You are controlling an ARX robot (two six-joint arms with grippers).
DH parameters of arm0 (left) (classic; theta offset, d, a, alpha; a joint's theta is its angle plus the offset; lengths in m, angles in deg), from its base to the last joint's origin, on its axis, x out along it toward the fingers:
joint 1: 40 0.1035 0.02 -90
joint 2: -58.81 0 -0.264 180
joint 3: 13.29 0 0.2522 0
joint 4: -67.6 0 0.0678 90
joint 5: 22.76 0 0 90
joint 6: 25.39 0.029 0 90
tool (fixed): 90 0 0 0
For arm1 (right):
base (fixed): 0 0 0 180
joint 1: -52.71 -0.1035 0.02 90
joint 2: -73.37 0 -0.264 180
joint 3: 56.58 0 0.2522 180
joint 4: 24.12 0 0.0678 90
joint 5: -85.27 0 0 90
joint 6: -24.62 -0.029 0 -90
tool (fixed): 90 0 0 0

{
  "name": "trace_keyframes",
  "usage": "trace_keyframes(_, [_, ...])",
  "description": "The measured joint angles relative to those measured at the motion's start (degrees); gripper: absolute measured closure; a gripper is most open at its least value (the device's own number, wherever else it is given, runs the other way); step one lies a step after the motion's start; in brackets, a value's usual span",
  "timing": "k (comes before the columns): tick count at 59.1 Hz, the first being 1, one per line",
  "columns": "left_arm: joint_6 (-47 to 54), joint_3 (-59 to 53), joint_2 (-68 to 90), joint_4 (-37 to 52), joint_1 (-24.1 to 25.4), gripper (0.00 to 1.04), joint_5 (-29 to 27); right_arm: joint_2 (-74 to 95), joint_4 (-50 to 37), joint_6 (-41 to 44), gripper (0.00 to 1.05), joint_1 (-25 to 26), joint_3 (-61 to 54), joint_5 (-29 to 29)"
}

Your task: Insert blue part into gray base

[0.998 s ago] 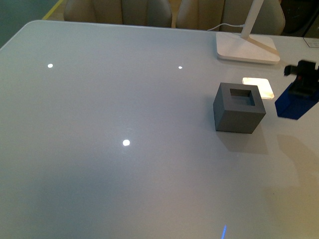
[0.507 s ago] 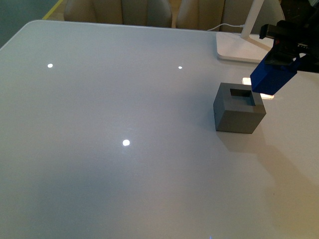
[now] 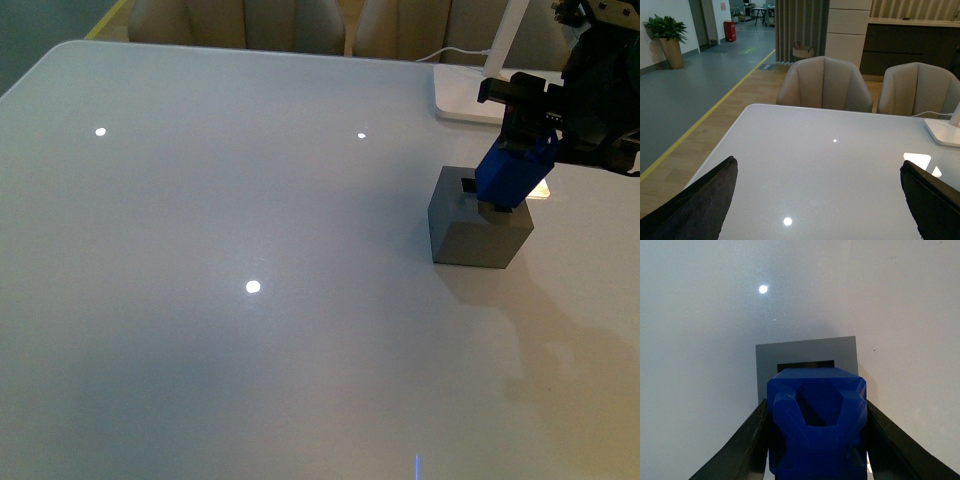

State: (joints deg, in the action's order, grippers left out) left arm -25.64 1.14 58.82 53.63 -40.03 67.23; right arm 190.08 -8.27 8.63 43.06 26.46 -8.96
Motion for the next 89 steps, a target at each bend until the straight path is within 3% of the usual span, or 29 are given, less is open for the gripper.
trace_keyframes(57, [0.0, 0.0, 0.0, 0.0, 0.0, 0.07, 0.0, 4.0, 5.2, 0.0, 0.60, -0.4, 4.7, -0.3])
trace_keyframes(76, [0.0, 0.0, 0.0, 0.0, 0.0, 0.07, 0.0, 5.2, 3.1, -0.2, 0.10, 0.0, 4.3, 0.0])
trace_keyframes(89, [0.0, 0.0, 0.0, 0.0, 0.0, 0.07, 0.0, -0.7, -0.1, -0.6, 0.09, 0.3, -0.6, 2.4])
